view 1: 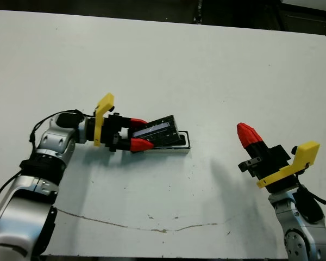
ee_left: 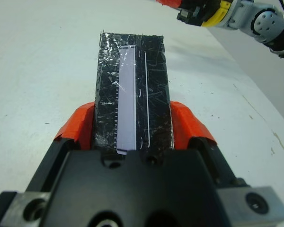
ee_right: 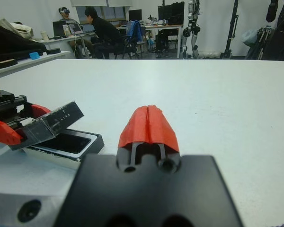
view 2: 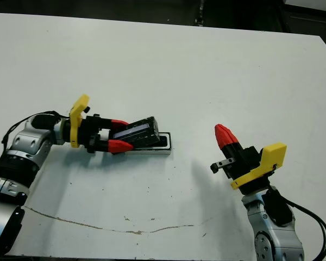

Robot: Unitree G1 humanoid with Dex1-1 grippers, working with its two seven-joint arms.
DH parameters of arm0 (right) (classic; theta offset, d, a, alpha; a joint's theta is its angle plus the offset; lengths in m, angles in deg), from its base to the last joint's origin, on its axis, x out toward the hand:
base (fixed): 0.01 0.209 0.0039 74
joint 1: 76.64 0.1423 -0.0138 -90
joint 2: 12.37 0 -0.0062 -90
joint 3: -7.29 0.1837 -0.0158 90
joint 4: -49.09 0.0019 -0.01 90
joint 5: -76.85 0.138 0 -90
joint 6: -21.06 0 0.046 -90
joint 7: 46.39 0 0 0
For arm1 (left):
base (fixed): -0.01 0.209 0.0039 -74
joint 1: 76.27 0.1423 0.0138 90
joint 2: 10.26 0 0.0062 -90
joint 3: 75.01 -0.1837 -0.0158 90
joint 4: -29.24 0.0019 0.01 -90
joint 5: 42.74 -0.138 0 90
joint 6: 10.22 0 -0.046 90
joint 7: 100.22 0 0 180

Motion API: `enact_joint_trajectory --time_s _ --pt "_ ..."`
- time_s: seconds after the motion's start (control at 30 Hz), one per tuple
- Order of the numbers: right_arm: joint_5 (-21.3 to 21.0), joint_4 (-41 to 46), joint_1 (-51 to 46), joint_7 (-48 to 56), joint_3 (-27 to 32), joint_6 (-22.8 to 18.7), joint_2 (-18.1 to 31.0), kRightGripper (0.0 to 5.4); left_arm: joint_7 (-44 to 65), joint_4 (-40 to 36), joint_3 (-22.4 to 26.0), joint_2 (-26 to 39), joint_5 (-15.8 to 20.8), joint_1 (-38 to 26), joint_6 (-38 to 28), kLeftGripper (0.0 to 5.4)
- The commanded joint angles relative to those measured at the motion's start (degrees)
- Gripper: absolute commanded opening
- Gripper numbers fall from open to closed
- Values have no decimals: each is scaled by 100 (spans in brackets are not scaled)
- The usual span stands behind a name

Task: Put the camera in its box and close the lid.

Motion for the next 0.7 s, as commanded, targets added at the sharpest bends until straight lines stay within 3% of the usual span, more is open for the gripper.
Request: enact_joint_trajectory --time_s 0.03,0.7 --pt "54 -54 -53 -11 58 -30 66 0 175 -3 -295 -343 -113 198 76 316" --pt "-36 -7 -76 -107 49 43 80 0 56 111 -480 -634 -400 229 -278 316"
